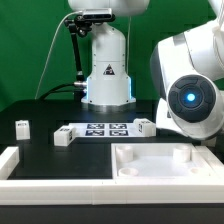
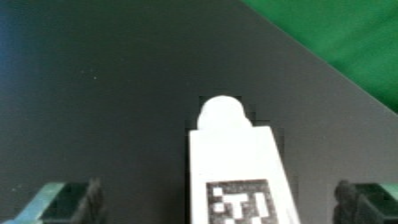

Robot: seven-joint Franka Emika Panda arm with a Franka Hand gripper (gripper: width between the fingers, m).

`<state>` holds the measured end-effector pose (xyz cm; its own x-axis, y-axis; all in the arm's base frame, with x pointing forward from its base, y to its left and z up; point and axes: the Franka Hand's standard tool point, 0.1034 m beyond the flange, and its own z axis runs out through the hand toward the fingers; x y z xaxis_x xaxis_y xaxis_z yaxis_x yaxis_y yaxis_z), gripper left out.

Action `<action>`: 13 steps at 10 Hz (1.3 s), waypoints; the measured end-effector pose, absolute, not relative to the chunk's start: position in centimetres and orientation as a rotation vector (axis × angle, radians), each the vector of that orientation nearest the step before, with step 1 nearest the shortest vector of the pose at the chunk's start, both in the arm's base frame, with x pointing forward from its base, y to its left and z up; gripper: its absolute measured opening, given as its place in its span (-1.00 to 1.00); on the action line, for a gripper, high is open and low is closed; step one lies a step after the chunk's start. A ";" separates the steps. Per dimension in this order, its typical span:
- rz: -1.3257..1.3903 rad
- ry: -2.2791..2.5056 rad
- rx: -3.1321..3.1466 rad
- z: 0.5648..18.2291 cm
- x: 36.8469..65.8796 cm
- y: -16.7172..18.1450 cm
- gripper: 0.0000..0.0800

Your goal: Assemble one leg

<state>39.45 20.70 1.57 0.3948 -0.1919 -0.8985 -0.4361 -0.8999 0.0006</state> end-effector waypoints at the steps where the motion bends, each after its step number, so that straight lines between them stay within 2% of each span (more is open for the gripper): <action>1: 1.499 0.564 -2.431 1.3 39.4 20.9 0.62; 4: 1.474 0.577 -2.448 0.5 39.1 21.0 0.62; 5: 1.474 0.576 -2.448 0.5 39.1 21.0 0.37; 6: 1.474 0.575 -2.448 0.5 39.1 21.0 0.03; 7: 1.474 0.575 -2.448 0.5 39.1 21.0 0.03; 8: 1.474 0.575 -2.448 0.5 39.1 21.0 -0.28; 13: 1.474 0.575 -2.448 0.5 39.1 21.0 -0.28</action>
Offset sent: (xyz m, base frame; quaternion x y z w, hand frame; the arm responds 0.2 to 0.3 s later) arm -0.0099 -0.0077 -0.0069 0.0167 0.0035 0.0407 0.9990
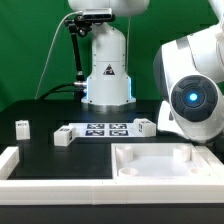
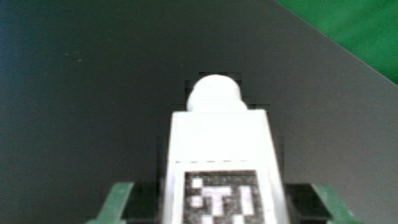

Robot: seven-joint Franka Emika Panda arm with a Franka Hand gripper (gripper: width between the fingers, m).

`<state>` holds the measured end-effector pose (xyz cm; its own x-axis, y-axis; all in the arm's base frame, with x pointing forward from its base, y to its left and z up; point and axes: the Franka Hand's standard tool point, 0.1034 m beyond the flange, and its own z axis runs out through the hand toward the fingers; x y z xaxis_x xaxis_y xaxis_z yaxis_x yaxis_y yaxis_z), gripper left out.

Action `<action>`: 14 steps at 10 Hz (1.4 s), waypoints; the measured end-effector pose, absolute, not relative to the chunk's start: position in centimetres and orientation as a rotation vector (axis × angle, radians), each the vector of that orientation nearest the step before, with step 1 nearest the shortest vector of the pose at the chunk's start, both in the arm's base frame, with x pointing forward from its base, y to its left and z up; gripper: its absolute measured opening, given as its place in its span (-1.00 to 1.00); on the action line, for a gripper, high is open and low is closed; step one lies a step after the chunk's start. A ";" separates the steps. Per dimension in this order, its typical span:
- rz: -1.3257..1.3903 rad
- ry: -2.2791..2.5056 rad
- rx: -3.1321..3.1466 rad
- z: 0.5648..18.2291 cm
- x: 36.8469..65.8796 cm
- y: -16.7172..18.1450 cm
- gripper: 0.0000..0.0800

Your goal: Assemble one leg

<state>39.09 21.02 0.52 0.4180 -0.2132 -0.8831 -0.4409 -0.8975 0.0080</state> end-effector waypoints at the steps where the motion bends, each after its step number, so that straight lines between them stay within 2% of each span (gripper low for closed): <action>1: 1.481 0.553 -2.439 0.8 39.1 20.7 -0.28; 5: 1.539 0.527 -2.359 6.1 41.2 16.4 -0.28; 7: 1.522 0.543 -2.382 7.7 41.9 15.0 -0.28; 9: 1.230 0.588 -2.548 6.9 43.7 15.7 -0.28; 13: 0.604 0.651 -2.812 7.7 44.3 16.4 -0.28; 14: 0.522 0.618 -2.856 8.6 44.4 15.9 -0.28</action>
Offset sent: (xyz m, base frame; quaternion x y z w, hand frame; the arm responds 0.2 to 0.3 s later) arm 0.0188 -0.0348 0.0449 -0.0047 -0.0296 -0.0249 0.9992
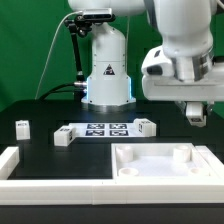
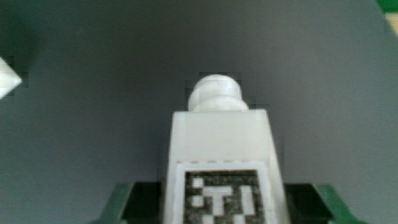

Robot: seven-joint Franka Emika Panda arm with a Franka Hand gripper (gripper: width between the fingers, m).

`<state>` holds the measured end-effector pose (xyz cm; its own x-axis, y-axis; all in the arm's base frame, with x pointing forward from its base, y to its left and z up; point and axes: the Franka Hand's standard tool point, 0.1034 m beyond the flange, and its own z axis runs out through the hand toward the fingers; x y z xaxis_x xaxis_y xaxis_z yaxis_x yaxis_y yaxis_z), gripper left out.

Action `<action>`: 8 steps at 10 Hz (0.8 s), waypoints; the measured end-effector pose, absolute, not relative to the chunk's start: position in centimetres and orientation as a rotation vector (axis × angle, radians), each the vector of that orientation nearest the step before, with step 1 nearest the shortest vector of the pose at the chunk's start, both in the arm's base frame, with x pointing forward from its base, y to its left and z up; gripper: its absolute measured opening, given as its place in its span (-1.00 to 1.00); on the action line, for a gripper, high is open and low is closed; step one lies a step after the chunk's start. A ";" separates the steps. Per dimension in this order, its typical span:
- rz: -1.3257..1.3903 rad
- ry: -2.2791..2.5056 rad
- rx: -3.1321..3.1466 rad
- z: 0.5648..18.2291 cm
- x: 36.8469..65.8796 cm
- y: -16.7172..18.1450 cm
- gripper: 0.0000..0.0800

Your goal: Assemble one leg

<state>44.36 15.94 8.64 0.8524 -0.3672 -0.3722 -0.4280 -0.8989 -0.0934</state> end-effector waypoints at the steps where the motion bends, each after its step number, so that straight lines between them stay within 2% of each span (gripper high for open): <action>1: 0.313 0.584 -2.911 9.8 45.9 15.2 -0.28; 5: -0.197 0.525 -2.930 12.1 49.2 13.0 -0.28; 8: -0.166 0.520 -2.937 11.8 48.7 13.1 -0.28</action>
Offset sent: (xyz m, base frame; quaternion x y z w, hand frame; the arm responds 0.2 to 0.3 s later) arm 0.0331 -0.0497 0.0300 0.0058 0.1861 -0.0496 0.9813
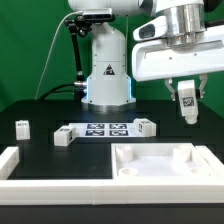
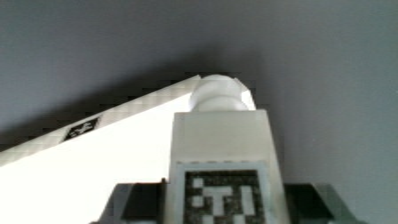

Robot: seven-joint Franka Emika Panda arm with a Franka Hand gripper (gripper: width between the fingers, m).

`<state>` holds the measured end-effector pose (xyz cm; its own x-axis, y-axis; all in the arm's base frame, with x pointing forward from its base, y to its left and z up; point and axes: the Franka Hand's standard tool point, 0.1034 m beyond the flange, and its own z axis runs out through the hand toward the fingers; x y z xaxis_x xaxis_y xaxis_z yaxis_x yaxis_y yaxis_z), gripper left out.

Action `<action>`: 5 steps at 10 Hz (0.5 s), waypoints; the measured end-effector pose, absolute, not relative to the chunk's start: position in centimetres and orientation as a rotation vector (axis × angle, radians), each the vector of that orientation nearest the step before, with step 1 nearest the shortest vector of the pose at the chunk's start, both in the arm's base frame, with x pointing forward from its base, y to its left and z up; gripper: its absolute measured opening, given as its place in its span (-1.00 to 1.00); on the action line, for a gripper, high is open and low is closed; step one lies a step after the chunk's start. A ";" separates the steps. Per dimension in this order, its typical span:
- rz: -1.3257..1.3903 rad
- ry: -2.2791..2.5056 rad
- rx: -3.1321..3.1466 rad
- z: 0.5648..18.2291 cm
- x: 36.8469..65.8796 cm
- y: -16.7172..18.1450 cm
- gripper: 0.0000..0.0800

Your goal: Assemble one leg

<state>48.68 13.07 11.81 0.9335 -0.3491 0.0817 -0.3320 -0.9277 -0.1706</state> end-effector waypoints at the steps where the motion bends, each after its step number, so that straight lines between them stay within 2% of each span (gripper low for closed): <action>1: -0.166 0.516 -2.938 11.8 48.7 13.1 -0.28; 2: -0.188 0.441 -2.953 11.6 49.1 12.6 -0.28; 4: -0.338 0.166 -2.994 10.8 51.9 10.1 -0.28; 5: -0.377 0.075 -3.002 11.0 52.9 9.6 -0.28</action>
Offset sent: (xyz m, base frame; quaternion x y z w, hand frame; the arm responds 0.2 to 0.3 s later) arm 0.0530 -0.0380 0.0000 -0.0191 0.1165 -0.1937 0.9739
